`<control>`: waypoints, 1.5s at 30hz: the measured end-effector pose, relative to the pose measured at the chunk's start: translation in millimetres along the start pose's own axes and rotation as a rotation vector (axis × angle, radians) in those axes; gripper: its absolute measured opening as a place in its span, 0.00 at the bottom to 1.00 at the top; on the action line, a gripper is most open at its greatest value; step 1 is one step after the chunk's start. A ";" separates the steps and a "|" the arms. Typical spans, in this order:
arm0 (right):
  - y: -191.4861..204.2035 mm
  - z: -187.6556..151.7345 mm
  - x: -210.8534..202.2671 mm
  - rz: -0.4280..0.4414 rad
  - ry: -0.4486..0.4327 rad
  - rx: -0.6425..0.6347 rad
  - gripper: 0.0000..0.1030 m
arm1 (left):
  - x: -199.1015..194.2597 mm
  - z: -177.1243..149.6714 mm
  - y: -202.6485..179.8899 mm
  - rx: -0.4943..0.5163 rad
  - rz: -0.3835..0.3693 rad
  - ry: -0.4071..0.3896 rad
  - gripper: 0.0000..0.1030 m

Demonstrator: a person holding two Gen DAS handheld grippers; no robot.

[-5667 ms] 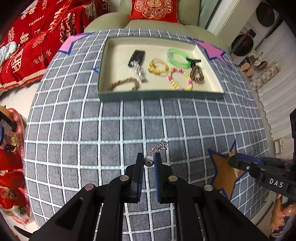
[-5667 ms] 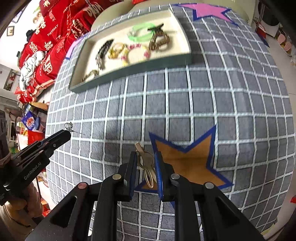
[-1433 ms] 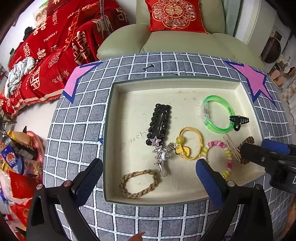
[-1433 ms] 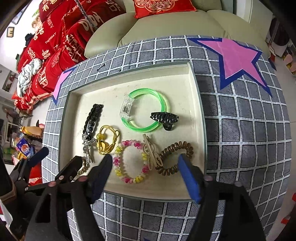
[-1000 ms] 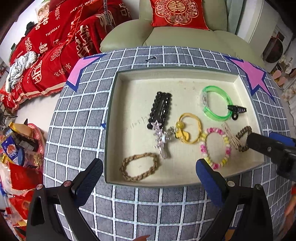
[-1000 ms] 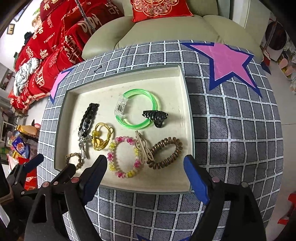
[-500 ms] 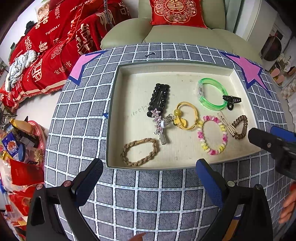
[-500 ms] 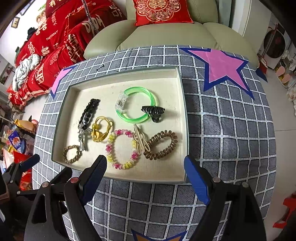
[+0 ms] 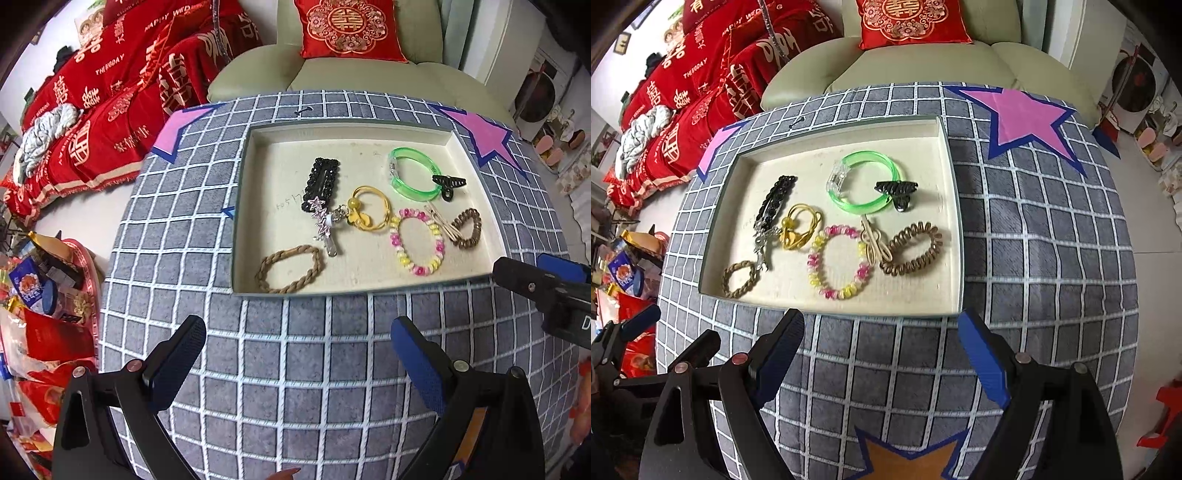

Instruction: Organize jewelry

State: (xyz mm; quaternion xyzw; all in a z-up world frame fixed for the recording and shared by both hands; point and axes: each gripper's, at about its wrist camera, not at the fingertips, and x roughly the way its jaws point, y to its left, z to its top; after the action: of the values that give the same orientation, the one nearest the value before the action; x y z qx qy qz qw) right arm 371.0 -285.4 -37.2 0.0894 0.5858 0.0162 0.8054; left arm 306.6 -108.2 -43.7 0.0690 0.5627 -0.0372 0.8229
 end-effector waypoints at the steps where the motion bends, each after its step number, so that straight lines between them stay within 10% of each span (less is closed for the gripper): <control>1: 0.1 -4.0 -2.4 0.001 -0.006 0.003 0.85 | -3.4 -3.9 0.2 0.005 0.002 -0.007 1.00; 32: 34.6 -159.5 -115.8 -0.067 -0.174 -0.011 0.85 | -104.2 -152.6 39.2 0.013 -0.040 -0.075 1.00; 45: 47.7 -205.6 -157.4 -0.125 -0.322 0.024 0.85 | -147.4 -183.3 55.9 -0.014 -0.023 -0.216 1.00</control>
State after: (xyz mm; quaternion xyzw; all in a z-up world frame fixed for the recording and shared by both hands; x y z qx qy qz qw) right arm 130.9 -233.4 57.4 0.0640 0.4538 -0.0552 0.8871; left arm 91.9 -26.8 32.1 0.0521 0.4715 -0.0501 0.8789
